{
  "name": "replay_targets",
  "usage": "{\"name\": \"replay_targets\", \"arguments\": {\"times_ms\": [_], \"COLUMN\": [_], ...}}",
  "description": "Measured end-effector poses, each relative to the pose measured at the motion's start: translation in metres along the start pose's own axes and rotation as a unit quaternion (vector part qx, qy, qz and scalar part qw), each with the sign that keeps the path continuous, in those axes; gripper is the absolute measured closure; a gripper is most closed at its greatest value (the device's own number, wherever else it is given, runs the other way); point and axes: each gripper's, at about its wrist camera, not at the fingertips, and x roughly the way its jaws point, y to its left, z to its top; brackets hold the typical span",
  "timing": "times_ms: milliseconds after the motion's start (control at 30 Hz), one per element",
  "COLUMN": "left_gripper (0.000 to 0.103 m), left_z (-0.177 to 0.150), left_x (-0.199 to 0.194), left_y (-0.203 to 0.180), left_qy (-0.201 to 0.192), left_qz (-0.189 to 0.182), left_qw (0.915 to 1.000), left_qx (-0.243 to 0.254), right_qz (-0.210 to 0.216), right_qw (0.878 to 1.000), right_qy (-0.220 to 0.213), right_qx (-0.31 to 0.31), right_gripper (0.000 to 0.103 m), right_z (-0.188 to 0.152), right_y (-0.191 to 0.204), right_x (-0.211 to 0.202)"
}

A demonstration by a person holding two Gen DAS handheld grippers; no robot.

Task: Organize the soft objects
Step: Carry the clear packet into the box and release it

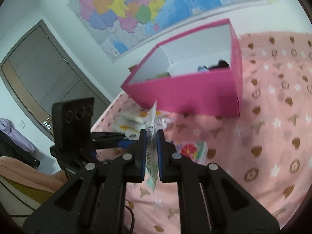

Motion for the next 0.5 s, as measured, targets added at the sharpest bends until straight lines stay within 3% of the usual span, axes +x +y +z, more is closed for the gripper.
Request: {"name": "replay_targets", "arguments": {"times_ms": [500], "left_gripper": [0.046], "left_z": [0.055], "left_x": [-0.035], "left_y": [0.013], "left_qy": [-0.078], "left_qz": [0.024], "left_qw": [0.9966], "left_qx": [0.014], "right_qz": [0.019], "right_qw": [0.998], "right_qy": [-0.032], "right_qx": [-0.055], "right_gripper": [0.093], "right_z": [0.084], "right_y": [0.018], "right_x": [0.014]}}
